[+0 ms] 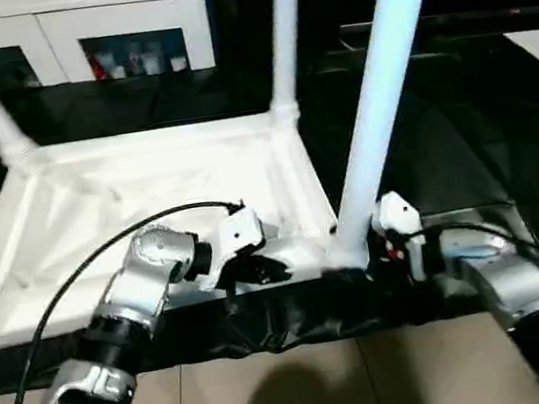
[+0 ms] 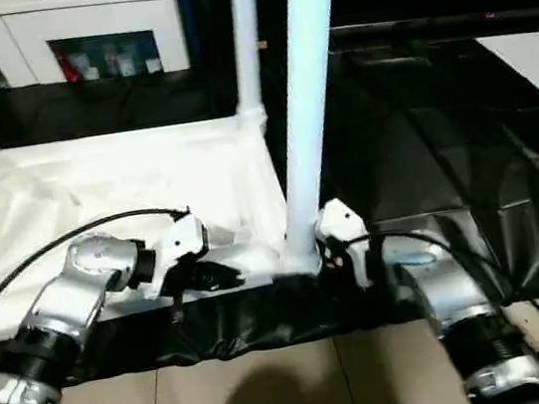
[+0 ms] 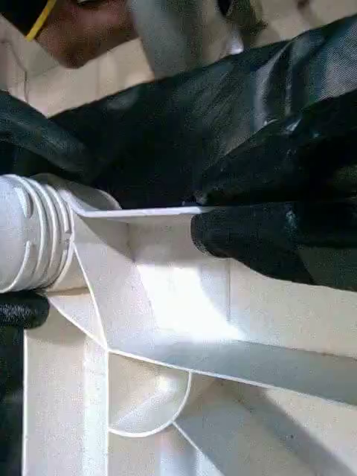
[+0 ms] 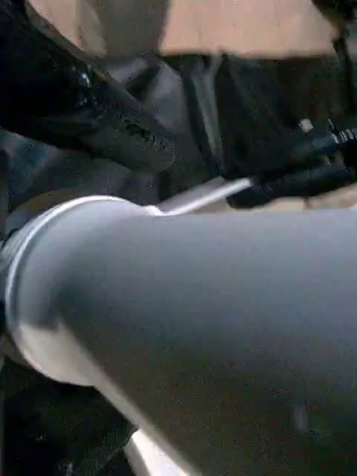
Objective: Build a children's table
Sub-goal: Rotate leg to tighten
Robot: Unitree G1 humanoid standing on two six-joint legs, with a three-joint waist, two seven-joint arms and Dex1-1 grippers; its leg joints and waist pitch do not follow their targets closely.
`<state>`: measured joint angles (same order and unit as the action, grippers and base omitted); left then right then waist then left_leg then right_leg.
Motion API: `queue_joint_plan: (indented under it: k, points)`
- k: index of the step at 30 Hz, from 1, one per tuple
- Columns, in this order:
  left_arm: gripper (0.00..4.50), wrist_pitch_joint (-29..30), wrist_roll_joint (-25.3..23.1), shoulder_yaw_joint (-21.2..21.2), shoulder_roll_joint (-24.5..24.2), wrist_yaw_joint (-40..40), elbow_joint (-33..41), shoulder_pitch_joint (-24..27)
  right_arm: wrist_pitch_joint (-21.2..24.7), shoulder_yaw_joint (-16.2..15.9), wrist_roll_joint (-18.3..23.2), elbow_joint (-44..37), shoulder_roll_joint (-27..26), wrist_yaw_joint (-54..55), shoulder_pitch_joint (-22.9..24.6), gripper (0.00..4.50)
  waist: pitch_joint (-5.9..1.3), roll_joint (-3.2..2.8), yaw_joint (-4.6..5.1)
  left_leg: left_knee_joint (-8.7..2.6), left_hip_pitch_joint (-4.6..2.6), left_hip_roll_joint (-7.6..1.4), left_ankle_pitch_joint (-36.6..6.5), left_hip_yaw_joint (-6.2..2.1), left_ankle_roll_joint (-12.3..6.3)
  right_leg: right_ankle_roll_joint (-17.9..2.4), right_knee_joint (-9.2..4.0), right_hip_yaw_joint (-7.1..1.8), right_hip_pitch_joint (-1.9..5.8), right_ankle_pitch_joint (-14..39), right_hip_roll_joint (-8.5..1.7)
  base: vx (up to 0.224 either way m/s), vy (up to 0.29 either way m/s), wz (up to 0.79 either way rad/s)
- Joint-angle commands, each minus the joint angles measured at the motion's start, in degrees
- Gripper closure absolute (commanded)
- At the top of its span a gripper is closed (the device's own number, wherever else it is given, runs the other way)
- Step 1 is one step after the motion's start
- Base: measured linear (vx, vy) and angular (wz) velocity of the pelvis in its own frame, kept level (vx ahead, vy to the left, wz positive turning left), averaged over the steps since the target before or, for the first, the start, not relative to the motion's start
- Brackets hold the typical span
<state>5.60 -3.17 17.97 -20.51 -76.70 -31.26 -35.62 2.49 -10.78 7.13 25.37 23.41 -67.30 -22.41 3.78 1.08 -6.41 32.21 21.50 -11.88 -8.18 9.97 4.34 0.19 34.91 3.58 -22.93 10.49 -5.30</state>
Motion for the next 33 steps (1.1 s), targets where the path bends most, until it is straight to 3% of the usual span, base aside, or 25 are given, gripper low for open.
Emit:
queue_joint_plan:
  k: [1, 9, 16, 19, 22, 24, 26, 28, 29, 33]
  points:
    - [4.50, -1.84, 0.80, 1.64, 0.79, -1.34, 0.27, -1.94, 1.41, -4.44, -0.51, -0.46, -0.39, -3.93, 0.56, 0.77, -3.72, 0.28, 0.00, -3.53, -0.82, -1.27, -17.62, 0.13, -2.12, -12.46, -4.53, -2.17, 2.47, 14.38, -2.63, 0.000, 0.000, 0.00]
    - [4.50, -2.55, 1.42, 0.74, 0.28, -2.46, -0.99, -2.20, 2.68, -4.28, 0.46, -2.05, -0.42, -4.99, 0.65, 1.52, -3.84, 0.40, -0.10, -3.46, -0.80, -1.29, -16.65, 0.17, -2.12, -12.63, -4.37, -2.12, 2.46, 13.95, -2.63, 0.000, 0.000, 0.00]
    - [4.50, -2.15, 2.82, -0.31, 1.45, -1.53, -0.87, -1.69, 3.08, -3.65, 1.37, -2.24, -1.84, -3.86, 1.32, 1.74, -3.67, 0.33, -0.14, -3.51, -0.74, -1.27, -16.49, 0.13, -2.09, -12.49, -4.38, -2.15, 2.40, 13.82, -2.63, 0.000, 0.000, 0.00]
    - [4.50, -1.19, 2.28, -1.62, 4.24, 4.73, -1.32, -1.63, 3.74, -0.75, 2.28, -0.82, -6.62, 3.81, 1.23, 1.75, -3.51, 0.44, -0.01, -3.60, -0.79, -1.22, -17.51, 0.12, -1.79, -12.21, -4.58, -2.13, 2.27, 15.36, -2.67, 0.000, 0.000, 0.00]
    - [4.50, -0.29, 1.59, -1.90, 5.47, 7.79, -1.49, -1.67, 3.28, 0.19, 1.35, 0.81, -8.78, 8.73, 0.73, 1.75, -3.27, 0.49, 0.43, -3.92, -0.94, -1.14, -20.30, -0.19, -0.26, -10.78, -5.11, -2.02, 2.03, 21.05, -2.89, 0.000, 0.000, 0.00]
    - [4.50, 1.80, 0.83, -2.10, 7.71, 12.35, -0.92, -1.61, 2.34, 1.89, -0.75, 4.97, -12.78, 18.66, -0.89, 1.76, -3.21, 0.80, 0.90, -4.01, -1.03, -1.22, -21.46, -0.22, 0.39, -9.85, -5.35, -2.17, 1.68, 23.29, -2.95, 0.000, 0.000, 0.00]
    - [4.50, 3.73, 0.04, -1.93, 10.45, 16.70, 0.23, -1.44, 2.84, 4.09, -1.23, 9.05, -17.54, 28.25, -3.00, 1.76, -3.15, 0.59, 1.56, -4.21, -0.84, -1.06, -22.00, -0.50, 1.24, -9.40, -5.40, -1.99, 1.81, 25.08, -2.99, 0.000, 0.000, 0.00]
    - [4.50, 4.38, -0.29, -1.95, 11.34, 18.19, 0.52, -1.46, 3.06, 4.77, -1.29, 10.00, -18.94, 30.79, -3.59, 1.76, -3.10, 0.80, 2.07, -4.28, -0.61, -1.02, -22.06, -0.59, 1.49, -8.72, -5.43, -1.90, 1.88, 25.06, -2.85, 0.000, 0.000, 0.00]
    - [4.50, 5.03, -0.54, -1.97, 12.48, 19.58, 0.67, -1.53, 3.36, 5.78, -1.78, 11.20, -20.57, 34.55, -4.43, 1.76, -3.12, 0.71, 2.11, -4.16, -0.93, -1.00, -22.31, -0.46, 1.28, -8.79, -5.61, -2.06, 1.59, 24.51, -2.88, 0.000, 0.000, 0.00]
    - [4.50, 6.36, -1.74, -1.52, 16.71, 24.86, 0.45, -1.53, -0.46, 7.83, -3.50, 15.68, -24.79, 44.08, -7.23, 1.76, -3.09, 0.66, 2.31, -4.11, -0.99, -0.88, -22.17, -0.30, 0.69, -9.06, -5.66, -2.17, 1.49, 22.54, -2.75, 0.000, 0.000, 0.00]
